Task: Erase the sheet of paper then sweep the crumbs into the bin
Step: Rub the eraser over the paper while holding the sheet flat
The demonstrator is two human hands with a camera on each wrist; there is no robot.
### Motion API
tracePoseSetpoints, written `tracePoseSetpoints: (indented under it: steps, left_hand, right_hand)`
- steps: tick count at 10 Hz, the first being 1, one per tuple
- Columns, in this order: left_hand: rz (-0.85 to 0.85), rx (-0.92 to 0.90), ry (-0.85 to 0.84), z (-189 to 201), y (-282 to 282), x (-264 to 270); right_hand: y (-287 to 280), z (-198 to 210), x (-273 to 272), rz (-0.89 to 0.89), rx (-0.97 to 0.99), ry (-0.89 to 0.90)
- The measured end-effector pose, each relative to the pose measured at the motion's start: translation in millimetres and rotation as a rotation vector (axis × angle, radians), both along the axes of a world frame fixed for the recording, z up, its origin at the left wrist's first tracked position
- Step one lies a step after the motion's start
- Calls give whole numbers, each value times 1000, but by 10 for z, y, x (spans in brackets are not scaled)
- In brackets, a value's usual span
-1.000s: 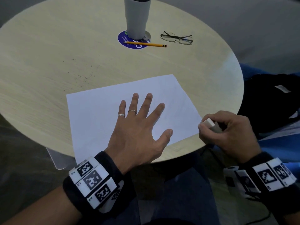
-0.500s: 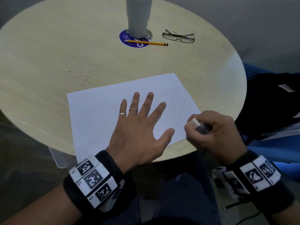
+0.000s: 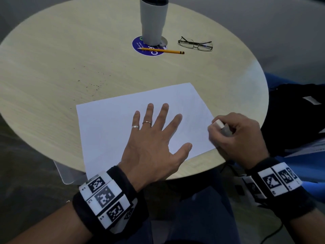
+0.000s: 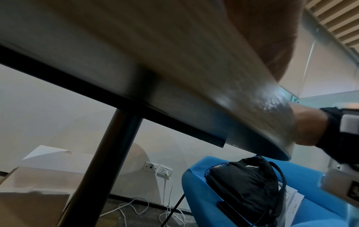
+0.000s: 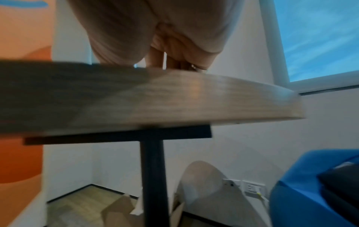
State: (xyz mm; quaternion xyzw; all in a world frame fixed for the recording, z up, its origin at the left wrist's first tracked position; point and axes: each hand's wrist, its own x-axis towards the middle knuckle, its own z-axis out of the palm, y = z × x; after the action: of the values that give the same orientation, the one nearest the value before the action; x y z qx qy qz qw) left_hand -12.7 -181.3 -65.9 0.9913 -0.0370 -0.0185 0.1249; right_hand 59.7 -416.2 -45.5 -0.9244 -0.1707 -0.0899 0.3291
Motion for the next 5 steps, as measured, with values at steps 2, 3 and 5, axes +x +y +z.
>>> tracePoseSetpoints:
  steps: [2,3,5]
  left_hand:
    - [-7,8,3,-1,-4,2]
    - [-4,5,-3,6,-11,-7]
    - [-12,14,2,5,-6,1]
  right_hand:
    - [31,-41,-21,34,27,32]
    - [-12,-10,19,-1,-20,-20]
    - [-1,-30,-37,39,-19,-7]
